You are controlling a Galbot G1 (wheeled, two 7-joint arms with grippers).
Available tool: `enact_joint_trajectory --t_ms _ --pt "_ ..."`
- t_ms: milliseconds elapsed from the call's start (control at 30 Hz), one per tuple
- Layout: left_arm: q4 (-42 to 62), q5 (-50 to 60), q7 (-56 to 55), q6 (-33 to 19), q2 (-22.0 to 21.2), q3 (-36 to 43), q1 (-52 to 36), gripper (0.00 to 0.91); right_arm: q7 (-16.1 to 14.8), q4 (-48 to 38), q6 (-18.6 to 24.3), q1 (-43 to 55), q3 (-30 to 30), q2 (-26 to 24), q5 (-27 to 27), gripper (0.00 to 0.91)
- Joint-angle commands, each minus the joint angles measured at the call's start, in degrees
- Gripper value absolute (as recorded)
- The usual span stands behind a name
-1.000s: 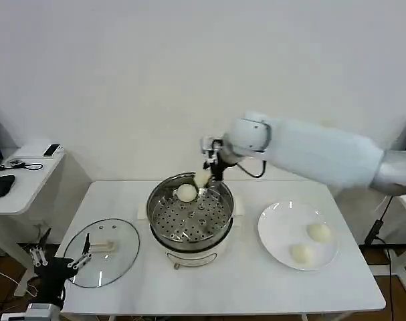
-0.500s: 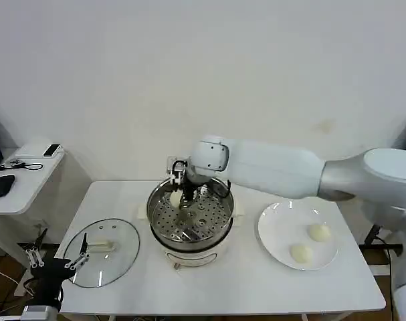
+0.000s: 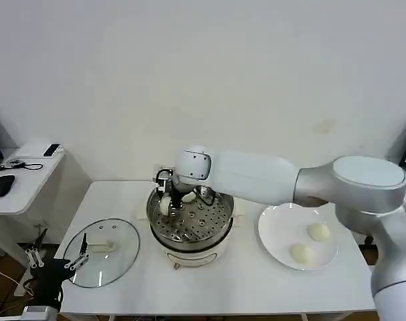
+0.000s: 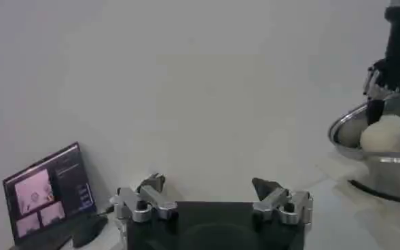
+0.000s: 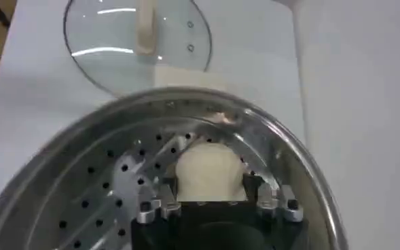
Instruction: Take steamed baozi put them in steamer then cover it.
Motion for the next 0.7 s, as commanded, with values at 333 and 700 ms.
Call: enact_joint_trajectory --t_ms 333,700 --pt "-0.12 0.05 0.05 -0.03 0.01 0.13 0.13 0.907 -0.15 -0.26 -0.39 -0.34 -0.21 0.20 -1.32 0.907" --pt "-0.52 0.08 0.14 0.18 0.42 0.43 -0.01 0.907 -3.67 12.82 1.35 9.05 -0.25 -13.00 -4.09 0.907"
